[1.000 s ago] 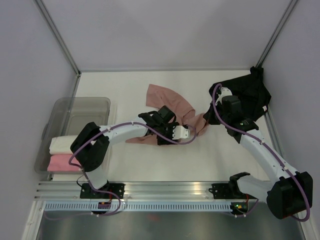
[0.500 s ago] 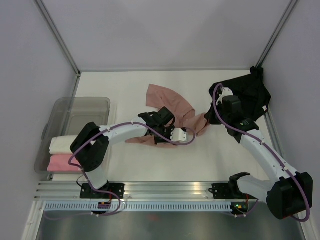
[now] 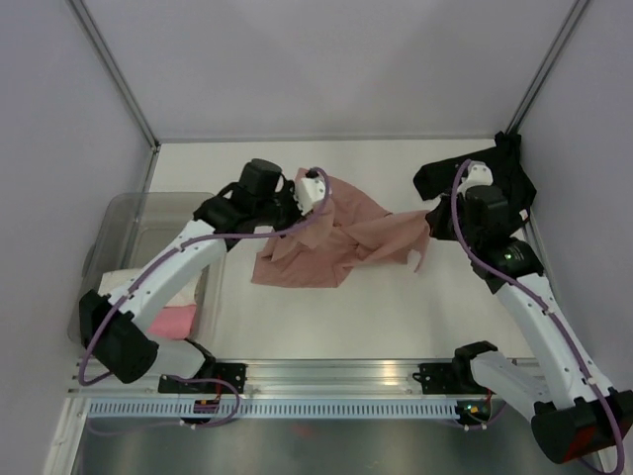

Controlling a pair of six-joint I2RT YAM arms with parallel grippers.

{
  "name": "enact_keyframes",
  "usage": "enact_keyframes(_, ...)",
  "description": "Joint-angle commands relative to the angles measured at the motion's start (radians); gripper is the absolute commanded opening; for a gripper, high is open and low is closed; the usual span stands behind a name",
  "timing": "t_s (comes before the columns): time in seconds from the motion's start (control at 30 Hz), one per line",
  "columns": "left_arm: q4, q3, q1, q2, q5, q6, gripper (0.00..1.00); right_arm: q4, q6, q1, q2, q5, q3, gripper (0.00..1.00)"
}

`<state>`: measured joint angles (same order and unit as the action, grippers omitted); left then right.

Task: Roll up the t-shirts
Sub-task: Flatten the tshirt

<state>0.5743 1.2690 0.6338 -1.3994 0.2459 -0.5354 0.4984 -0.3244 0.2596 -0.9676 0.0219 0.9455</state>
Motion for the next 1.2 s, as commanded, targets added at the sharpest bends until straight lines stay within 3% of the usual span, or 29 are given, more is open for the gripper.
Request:
enact_keyframes(0.0,-0.005,0.096,-0.093,0.092,0.024,0.138,0.02,0.051,0.016,-0.007,0.067,0.061,0.114,0.00)
enact_keyframes(0.2,-0.046,0.165,-0.236,0.086,-0.057,0.213,0.02,0.086,-0.007,-0.008,0.136,-0.014,0.180,0.00)
enact_keyframes(0.37,-0.074,0.240,-0.287,-0.099,-0.097,0.267,0.02,0.020,-0.033,-0.008,0.086,-0.092,0.110,0.00)
enact_keyframes(0.43,-0.093,0.286,-0.307,-0.177,-0.118,0.279,0.07,-0.052,-0.067,-0.008,0.047,-0.117,0.046,0.00)
enact_keyframes(0.47,-0.094,0.306,-0.312,-0.269,-0.125,0.284,0.16,-0.073,-0.077,-0.008,0.006,-0.119,0.030,0.00)
enact_keyframes(0.5,-0.091,0.346,-0.313,-0.307,-0.161,0.284,0.53,-0.108,-0.085,-0.008,-0.012,-0.119,0.016,0.00)
enact_keyframes(0.53,-0.090,0.361,-0.313,-0.349,-0.186,0.282,0.68,-0.121,-0.088,-0.007,-0.031,-0.117,0.003,0.00)
enact_keyframes(0.6,-0.088,0.368,-0.310,-0.395,-0.241,0.256,0.87,-0.147,-0.094,-0.008,-0.068,-0.109,-0.011,0.00)
enact_keyframes(0.63,-0.088,0.357,-0.309,-0.388,-0.241,0.246,0.89,-0.153,-0.094,-0.008,-0.074,-0.106,-0.014,0.00)
enact_keyframes(0.73,-0.096,0.282,-0.307,-0.300,-0.183,0.180,0.89,-0.164,-0.090,-0.008,-0.086,-0.088,-0.031,0.00)
enact_keyframes(0.83,-0.094,0.161,-0.293,-0.159,-0.088,0.091,0.79,-0.167,-0.085,-0.008,-0.091,-0.065,-0.045,0.00)
enact_keyframes(0.9,-0.074,0.032,-0.270,-0.055,-0.044,0.004,0.46,-0.172,-0.079,-0.008,-0.092,-0.060,-0.051,0.00)
enact_keyframes(0.93,-0.051,-0.015,-0.260,-0.027,-0.030,-0.131,0.33,-0.172,-0.077,-0.008,-0.095,-0.060,-0.053,0.00)
enact_keyframes(0.97,-0.015,-0.058,-0.246,-0.007,-0.017,-0.214,0.29,-0.172,-0.076,-0.008,-0.097,-0.060,-0.053,0.00)
enact_keyframes(1.03,0.073,-0.198,-0.218,0.033,-0.023,-0.393,0.37,-0.169,-0.073,-0.007,-0.103,-0.065,-0.050,0.00)
enact_keyframes(1.07,0.073,-0.267,-0.214,0.033,-0.080,-0.423,0.49,-0.166,-0.071,-0.008,-0.105,-0.066,-0.048,0.00)
enact_keyframes(1.17,0.064,-0.306,-0.212,-0.038,-0.225,-0.486,0.66,-0.164,-0.067,-0.006,-0.117,-0.074,-0.039,0.00)
